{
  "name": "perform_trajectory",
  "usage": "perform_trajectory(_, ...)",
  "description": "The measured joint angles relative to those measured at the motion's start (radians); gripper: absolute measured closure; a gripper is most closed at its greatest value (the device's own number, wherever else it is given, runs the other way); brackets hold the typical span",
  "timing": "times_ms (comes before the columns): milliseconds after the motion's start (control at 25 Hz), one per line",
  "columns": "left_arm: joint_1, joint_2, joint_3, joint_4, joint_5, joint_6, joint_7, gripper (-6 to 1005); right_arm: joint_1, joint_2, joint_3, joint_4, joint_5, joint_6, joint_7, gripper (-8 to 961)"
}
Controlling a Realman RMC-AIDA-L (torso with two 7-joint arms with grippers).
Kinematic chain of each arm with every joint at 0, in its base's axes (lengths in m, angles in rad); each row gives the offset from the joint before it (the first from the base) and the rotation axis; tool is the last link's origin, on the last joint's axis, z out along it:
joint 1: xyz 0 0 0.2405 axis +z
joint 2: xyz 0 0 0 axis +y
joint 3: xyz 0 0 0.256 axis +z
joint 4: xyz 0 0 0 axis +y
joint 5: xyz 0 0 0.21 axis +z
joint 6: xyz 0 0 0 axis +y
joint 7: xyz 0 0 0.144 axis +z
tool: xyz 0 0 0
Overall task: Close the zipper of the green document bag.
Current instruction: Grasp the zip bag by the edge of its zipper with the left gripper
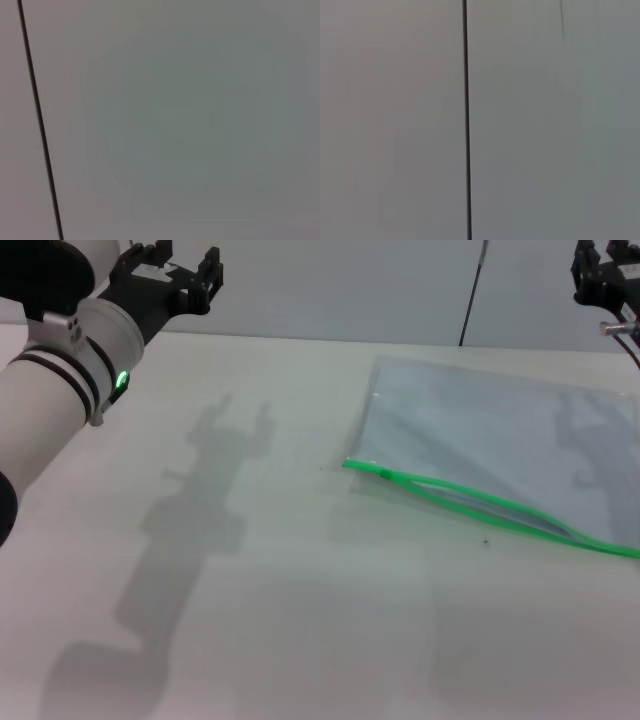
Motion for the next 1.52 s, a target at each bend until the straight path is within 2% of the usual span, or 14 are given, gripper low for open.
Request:
perform_trajectory(480, 0.0, 0.0, -0.002, -0.001, 0.0, -0.002, 0.0, 441, 0.002, 0.0, 0.0, 0.004, 0.0, 0.0, 0.0, 616)
perform_trajectory(640, -0.009, 0.003, -0.003, -0.002, 0.0, -0.041, 0.001, 441, 0.007, 0.0, 0.0, 0.012, 0.0, 0.0, 0.0, 616)
perform_trajectory(800, -0.045, 0.01, -0.003, 0.01, 0.009, -0.169, 0.011, 441, 0.011, 0.0, -0.001, 0.02, 0.0, 0.0, 0.0, 617)
perform_trajectory(920, -0.097, 0.021, -0.002, 0.014, 0.014, -0.307, 0.063, 442, 0.014, 0.0, -0.001, 0.024, 0.0, 0.0, 0.0, 617)
perform_trajectory(1240, -0.134, 0.013, 0.001, 0.012, 0.014, -0.449, 0.219, 442, 0.037, 0.0, -0.004, 0.049, 0.0, 0.002, 0.0, 617)
perform_trajectory(1520, -0.191, 0.01, 0.006, 0.012, 0.014, -0.628, 0.33, 443, 0.039, 0.0, -0.003, 0.054, 0.0, 0.002, 0.0, 617)
